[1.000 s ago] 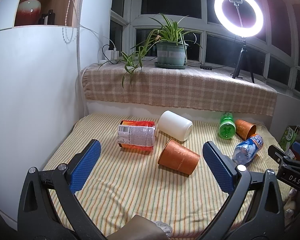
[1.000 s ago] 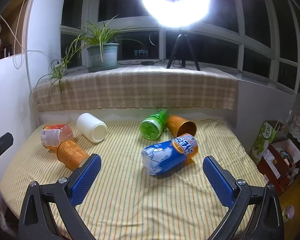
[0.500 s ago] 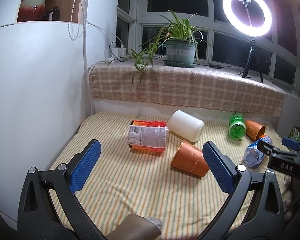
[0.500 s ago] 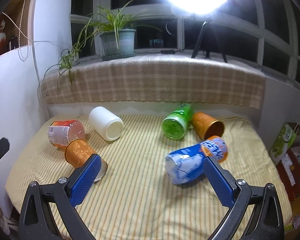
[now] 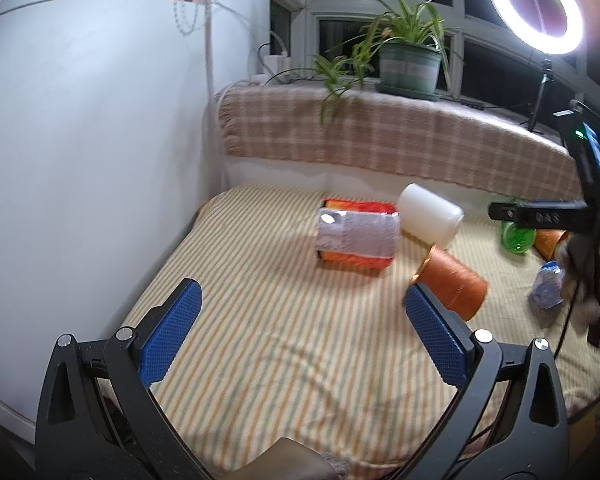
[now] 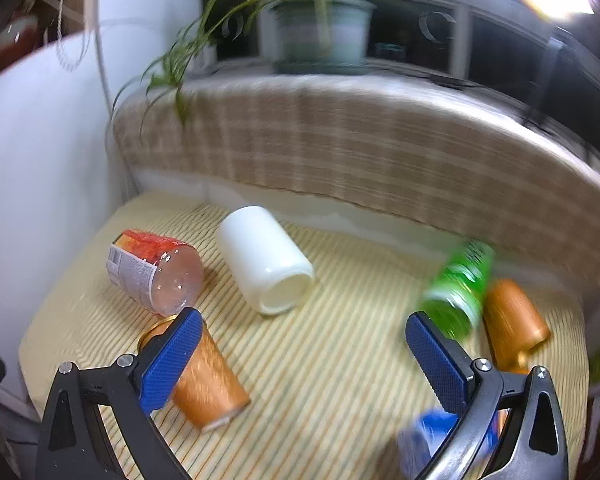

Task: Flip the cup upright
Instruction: 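Move the right tool toward the toppled white plastic cup, then close the right gripper around the white cup's body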

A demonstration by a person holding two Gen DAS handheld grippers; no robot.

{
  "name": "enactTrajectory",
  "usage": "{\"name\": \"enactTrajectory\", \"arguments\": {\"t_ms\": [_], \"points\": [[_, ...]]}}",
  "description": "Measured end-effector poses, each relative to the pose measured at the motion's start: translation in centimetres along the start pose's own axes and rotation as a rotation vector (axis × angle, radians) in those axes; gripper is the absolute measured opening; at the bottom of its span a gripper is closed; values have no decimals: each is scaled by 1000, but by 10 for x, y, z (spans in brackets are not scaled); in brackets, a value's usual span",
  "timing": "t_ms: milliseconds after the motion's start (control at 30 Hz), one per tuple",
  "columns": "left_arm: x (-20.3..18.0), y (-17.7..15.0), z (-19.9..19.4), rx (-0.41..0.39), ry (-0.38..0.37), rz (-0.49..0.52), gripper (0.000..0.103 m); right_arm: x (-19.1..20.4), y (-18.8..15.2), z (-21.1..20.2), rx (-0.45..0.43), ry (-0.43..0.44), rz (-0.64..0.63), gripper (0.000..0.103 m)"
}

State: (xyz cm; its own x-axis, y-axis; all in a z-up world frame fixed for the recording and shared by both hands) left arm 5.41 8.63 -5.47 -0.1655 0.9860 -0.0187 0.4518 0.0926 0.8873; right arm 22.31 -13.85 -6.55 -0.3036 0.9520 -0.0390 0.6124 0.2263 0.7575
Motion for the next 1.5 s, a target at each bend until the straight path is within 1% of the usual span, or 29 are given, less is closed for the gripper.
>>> {"name": "enactTrajectory", "arguments": {"t_ms": [233,600,867,933,1067,1200,1367,1500], "points": [[28,-8,3,36,36,-40,103,21,19,53,106,42,-118,102],[47,-12,-1,53,66,-61,103,38,27,120,267,52,-229,102],[53,-12,0,58,84,-64,103,41,23,149,314,50,-246,101],[53,-12,0,57,86,-65,103,47,22,159,328,50,-245,98],[52,-11,-1,54,86,-64,103,49,21,166,338,52,-250,93],[51,-11,-3,50,84,-64,103,50,20,166,347,63,-243,84],[52,-10,-7,43,82,-62,103,47,18,162,347,70,-236,83],[54,-9,-11,36,82,-65,103,41,22,150,335,70,-220,81]]}}
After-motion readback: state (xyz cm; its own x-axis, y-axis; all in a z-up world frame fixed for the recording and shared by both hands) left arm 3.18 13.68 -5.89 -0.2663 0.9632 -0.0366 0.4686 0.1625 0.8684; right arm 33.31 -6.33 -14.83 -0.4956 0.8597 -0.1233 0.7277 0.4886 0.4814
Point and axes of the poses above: each gripper's, at about its wrist camera, not at the fingertips, and z roughly the way its jaws point, x to its left, y to its top, the point moved 3 cm from there along z, roughly the way its jaws point, and after that the axes turned 6 degrees about -x, right-handed, at the moved point
